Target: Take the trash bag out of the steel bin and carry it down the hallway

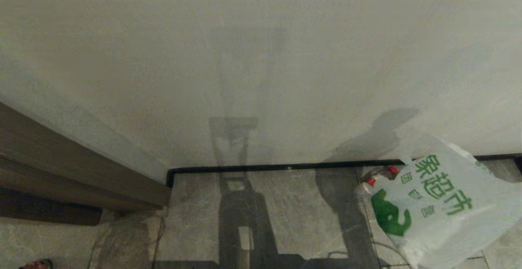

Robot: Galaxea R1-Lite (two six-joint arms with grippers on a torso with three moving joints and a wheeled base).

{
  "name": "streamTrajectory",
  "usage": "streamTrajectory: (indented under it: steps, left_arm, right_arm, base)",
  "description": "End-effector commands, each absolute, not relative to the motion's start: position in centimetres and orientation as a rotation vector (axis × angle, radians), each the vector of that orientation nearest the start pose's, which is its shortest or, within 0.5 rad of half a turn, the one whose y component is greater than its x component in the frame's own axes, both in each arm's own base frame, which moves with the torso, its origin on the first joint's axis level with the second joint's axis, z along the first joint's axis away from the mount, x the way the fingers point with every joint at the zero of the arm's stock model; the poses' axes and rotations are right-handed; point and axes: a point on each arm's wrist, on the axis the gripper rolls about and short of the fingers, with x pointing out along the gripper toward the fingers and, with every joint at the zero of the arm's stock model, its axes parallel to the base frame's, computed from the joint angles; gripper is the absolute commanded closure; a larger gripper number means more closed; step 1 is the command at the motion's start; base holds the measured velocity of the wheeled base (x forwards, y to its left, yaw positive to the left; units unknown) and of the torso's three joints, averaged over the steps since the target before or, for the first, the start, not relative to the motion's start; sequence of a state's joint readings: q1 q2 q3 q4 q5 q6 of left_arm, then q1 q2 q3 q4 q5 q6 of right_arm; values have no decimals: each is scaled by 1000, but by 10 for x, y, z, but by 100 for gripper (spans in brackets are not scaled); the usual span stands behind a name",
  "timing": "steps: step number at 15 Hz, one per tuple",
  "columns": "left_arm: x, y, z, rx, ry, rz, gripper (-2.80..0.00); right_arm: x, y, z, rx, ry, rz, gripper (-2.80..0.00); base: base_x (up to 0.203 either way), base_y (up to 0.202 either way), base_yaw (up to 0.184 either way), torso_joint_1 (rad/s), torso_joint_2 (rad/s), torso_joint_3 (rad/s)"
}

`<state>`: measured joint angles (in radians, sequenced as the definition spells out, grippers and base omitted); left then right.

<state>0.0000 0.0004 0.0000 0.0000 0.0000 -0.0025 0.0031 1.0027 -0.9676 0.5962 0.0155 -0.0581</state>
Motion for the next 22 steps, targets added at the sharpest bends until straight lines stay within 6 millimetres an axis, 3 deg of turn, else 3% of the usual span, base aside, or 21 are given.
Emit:
streamTrajectory:
  steps: [1,5,6,7,9,12,14,17,18,19,22]
  left_arm:
    - [-23,0,75,-3,0,0,0]
    - [-23,0,75,-3,0,0,0]
    - [-23,0,75,-3,0,0,0]
    - [-23,0,75,-3,0,0,0]
    - [-23,0,75,-3,0,0,0]
    - [-23,0,75,-3,0,0,0]
    - [-23,0,75,-3,0,0,0]
    - [-23,0,75,-3,0,0,0]
    - [-23,0,75,-3,0,0,0]
    - [-23,0,75,-3,0,0,0]
    - [-23,0,75,-3,0,0,0]
  right_arm:
    - [167,4,236,-87,853,13,0]
    - [188,31,232,-173,878,109,0]
    - [188,34,228,-186,903,119,-218]
    - [186,39,227,-202,914,134,-280]
    - [184,46,226,-216,916,162,-280]
    - [164,44,234,-222,897,173,-280]
    - [145,38,241,-192,889,158,-280]
    - [103,23,260,-5,757,69,-280]
    - [87,16,263,41,717,37,-32]
    - [69,9,262,82,682,-10,0]
    - [31,0,234,124,639,-101,0]
  base:
    - [0,0,0,0,0,0]
    - [0,0,0,0,0,0]
    - [0,0,0,0,0,0]
    - [0,0,0,0,0,0]
    - [0,0,0,0,0,0]
    - [0,0,0,0,0,0]
    - [0,0,0,0,0,0]
    - [0,0,0,0,0,0]
    - [0,0,0,0,0,0]
    - [0,0,0,0,0,0]
    - [0,0,0,0,0,0]
